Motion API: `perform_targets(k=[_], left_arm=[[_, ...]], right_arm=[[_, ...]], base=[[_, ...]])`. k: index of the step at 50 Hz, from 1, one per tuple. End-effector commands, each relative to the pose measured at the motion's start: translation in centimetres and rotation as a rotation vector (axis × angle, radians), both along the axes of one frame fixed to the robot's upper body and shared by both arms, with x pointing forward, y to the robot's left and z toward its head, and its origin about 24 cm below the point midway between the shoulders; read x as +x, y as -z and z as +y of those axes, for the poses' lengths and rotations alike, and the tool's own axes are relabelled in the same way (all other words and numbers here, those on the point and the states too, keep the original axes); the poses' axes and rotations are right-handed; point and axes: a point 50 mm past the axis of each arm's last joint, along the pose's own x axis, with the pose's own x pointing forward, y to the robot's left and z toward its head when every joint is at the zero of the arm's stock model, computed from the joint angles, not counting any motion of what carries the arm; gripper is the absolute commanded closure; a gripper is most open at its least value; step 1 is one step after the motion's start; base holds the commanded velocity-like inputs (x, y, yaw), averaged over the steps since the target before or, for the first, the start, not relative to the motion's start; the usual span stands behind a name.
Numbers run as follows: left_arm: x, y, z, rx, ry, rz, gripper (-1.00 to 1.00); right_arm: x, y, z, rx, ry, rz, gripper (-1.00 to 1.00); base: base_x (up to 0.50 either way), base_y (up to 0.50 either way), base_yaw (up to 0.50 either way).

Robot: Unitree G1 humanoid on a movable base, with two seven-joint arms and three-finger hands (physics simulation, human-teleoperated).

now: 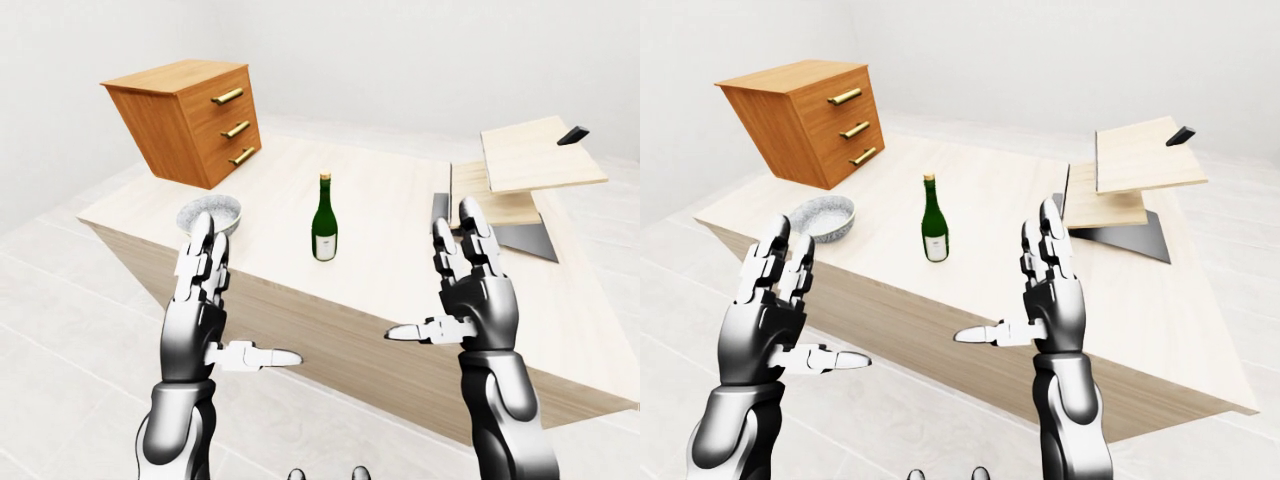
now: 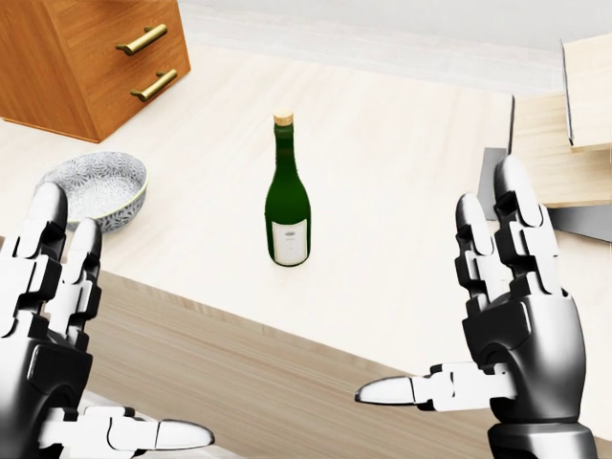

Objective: Put the wine bottle on the wine rack.

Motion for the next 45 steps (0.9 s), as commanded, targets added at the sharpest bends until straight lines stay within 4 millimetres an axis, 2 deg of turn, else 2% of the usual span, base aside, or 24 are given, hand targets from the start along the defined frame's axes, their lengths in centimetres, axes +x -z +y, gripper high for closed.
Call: perform_targets(k=[1, 8, 26, 29, 36, 41, 45], left_arm=[[0.1, 0.1, 0.2, 0.005, -0.005, 0.006, -1.0], [0.3, -0.2, 0.4, 0.004, -0.013, -0.011, -1.0], [0.1, -0.1, 1.1, 0.008, -0.032, -0.008, -1.0], [0.1, -0.2, 1.1, 0.009, -0.034, -0.01, -1.0], [0.1, 0.5, 1.3, 0.009, -0.037, 0.023, -1.0], [0.1, 0.7, 1.4, 0.008, -0.038, 0.033, -1.0], [0.1, 0.9, 1.5, 0.006, -0.039, 0.044, -1.0]], right_arm=[[-0.2, -0.5, 0.1, 0.058, -0.046, -0.027, -1.0], [0.2, 0.2, 0.4, 0.012, -0.05, 0.008, -1.0], [0.6, 1.1, 0.6, -0.018, -0.044, 0.047, -1.0], [0.3, 0.7, 0.6, 0.002, -0.052, 0.03, -1.0], [0.6, 2.1, 1.2, -0.056, -0.05, 0.095, -1.0], [0.8, 1.8, 1.3, -0.057, -0.047, 0.081, -1.0], [0.9, 1.9, 1.3, -0.054, -0.044, 0.083, -1.0]], base=[[0.0, 0.0, 0.0], [0.04, 0.0, 0.0], [0.47, 0.03, 0.0], [-0.01, -0.01, 0.0], [0.0, 0.0, 0.05], [0.0, 0.0, 0.42], [0.0, 0.0, 0.0]])
